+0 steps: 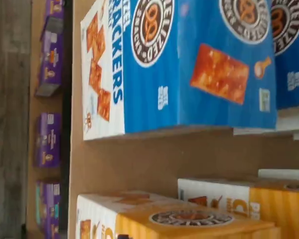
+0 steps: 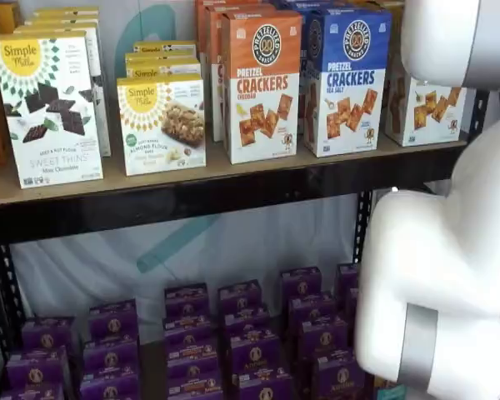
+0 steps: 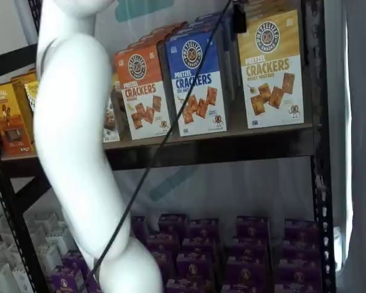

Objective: Retrieve the yellow and white box located on the top shelf, the sixth one from the left

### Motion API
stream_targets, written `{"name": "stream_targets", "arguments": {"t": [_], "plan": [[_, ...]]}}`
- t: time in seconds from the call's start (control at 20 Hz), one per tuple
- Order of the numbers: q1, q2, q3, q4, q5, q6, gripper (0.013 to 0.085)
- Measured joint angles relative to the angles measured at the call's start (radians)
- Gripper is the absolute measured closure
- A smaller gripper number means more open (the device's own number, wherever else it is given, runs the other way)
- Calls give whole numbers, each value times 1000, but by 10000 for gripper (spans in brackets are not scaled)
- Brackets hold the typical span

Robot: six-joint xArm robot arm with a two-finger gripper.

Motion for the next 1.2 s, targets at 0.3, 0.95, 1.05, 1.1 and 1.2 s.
{"name": "stream_targets", "arguments": {"t": [0.3,0.95,1.05,1.1,1.2], "plan": [[19,36,-11,-34,-25,-1,130],[70,184,-219,-171,193,41,130],[77,202,-248,-189,221,44,130],[81,207,-254,-199,228,44,130],[90,217,-268,-220,245,46,130]]}}
